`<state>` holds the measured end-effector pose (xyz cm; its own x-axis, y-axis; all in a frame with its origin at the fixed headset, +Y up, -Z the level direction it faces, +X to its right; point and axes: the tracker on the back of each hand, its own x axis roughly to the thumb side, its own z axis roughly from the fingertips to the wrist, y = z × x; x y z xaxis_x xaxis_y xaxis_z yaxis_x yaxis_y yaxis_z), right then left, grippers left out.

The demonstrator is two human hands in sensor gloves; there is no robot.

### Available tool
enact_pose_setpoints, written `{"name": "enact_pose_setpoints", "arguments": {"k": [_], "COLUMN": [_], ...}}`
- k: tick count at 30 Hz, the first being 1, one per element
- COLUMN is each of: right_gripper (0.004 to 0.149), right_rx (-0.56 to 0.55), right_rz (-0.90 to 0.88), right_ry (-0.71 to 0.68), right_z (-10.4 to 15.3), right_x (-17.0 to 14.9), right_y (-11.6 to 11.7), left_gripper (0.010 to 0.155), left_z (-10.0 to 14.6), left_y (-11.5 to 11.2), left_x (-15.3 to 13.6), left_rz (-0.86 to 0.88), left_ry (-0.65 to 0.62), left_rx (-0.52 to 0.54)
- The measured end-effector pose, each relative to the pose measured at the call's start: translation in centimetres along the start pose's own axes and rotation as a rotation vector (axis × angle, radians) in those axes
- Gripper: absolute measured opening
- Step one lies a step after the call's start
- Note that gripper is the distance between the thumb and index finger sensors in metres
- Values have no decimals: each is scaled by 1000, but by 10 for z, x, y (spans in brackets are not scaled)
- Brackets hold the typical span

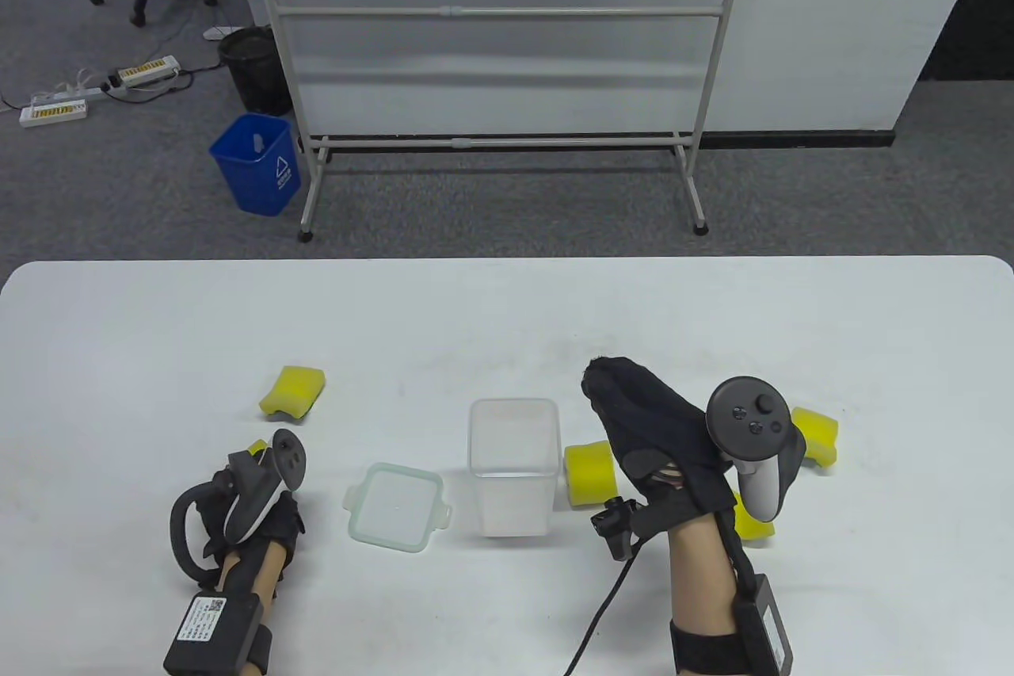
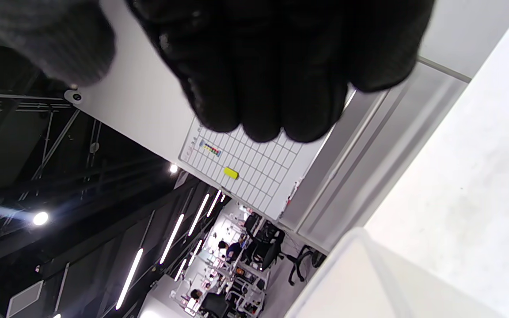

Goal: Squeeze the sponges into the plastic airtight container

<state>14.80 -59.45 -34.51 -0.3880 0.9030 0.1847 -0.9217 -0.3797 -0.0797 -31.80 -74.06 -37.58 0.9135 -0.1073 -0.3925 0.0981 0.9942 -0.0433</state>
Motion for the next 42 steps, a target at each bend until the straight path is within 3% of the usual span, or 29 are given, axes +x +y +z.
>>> {"name": "enact_pose_setpoints", "arguments": {"k": [6,12,16,19,23,26,28,31,33,37,39,41,42], "right_gripper": [70,73,75,77,83,84,82,71,68,63,59,57,57], "right_rx": [-24,-32,-19,28,64,76,21,-116,-131,-104,-141,-104,-57], "right_rz": [13,6,-13,-20,-28,-73,-116,-97,-66,-11,14,110,169], "right_ry": [-22,-113,-202,-244,-225,-220,-191,-158,-141,-122,-123,-142,-147], "right_z": [-1,2,7,12,15,13,12,11,9,6,6,4,3], "right_x": [2,12,25,35,35,31,27,22,19,15,15,19,20], "right_y": [5,22,39,57,72,73,70,62,57,56,56,53,52], "left_gripper": [50,50,50,49,49,49,50,59,63,56,55,60,67], "left_z": [16,43,64,80,93,96,97,97,95,94,95,93,92], "left_y": [56,115,149,166,175,172,167,159,156,163,170,175,175], "left_x": [-9,13,39,68,100,117,126,138,141,132,123,116,116], "left_rz": [323,688,977,1199,1308,1356,1388,1449,1451,1247,1113,949,910], "left_ry": [3,-223,-415,-556,-692,-729,-768,-880,-896,-752,-673,-635,-653], "left_rx": [154,275,246,164,94,12,-12,-156,-218,-66,37,148,143]}}
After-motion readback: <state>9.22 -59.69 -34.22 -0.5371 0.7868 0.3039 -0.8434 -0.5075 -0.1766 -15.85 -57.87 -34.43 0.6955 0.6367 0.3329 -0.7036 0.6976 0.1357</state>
